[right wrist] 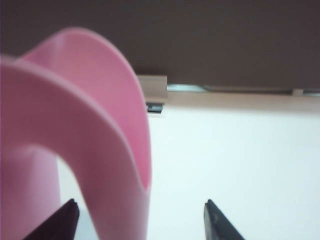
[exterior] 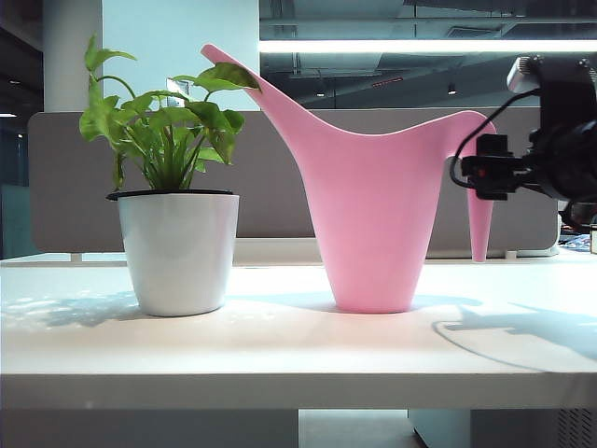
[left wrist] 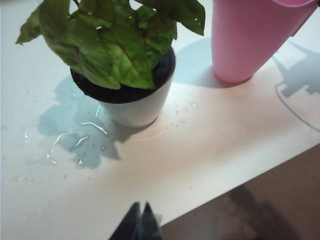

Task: Pick up the watering can from the table, water the potted plant, and put the can back.

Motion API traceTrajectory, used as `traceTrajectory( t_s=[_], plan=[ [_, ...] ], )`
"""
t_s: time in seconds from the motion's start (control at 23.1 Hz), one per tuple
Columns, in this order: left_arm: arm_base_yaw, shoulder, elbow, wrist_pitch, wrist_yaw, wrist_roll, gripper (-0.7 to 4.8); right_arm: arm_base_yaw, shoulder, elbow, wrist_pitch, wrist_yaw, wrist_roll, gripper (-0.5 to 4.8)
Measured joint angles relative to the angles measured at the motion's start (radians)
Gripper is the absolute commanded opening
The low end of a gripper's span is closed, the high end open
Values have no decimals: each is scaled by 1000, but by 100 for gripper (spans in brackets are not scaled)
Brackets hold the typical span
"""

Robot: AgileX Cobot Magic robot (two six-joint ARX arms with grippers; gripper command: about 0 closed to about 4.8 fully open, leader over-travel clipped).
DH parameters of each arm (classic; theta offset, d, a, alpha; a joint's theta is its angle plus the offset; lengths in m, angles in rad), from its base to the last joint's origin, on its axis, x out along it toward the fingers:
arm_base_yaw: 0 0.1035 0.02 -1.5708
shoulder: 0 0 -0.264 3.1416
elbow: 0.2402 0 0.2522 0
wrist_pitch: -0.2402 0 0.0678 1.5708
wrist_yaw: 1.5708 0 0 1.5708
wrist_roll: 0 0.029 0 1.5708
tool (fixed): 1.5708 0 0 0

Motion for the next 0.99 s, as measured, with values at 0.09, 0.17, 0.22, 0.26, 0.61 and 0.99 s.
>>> traceTrajectory(
  t_s=[0.09,0.17,0.22,0.26,0.61,0.99],
  plan=[
    [0,1,0,0,0,0,3,0,8,24,-2,0,0,347],
    [0,0,0,0,0,0,3,0,17,48,-1,0,0,347],
    [0,0,0,0,0,0,3,0,22,60,-2,-1,0,347],
    [0,0,0,0,0,0,3,0,27,71,-5,-2,0,346],
    [0,0,0,0,0,0,3,0,56,142,-90,-9,0,346],
    [0,0,0,0,0,0,3,1,80,179,-109,-29,-5,93]
  ],
)
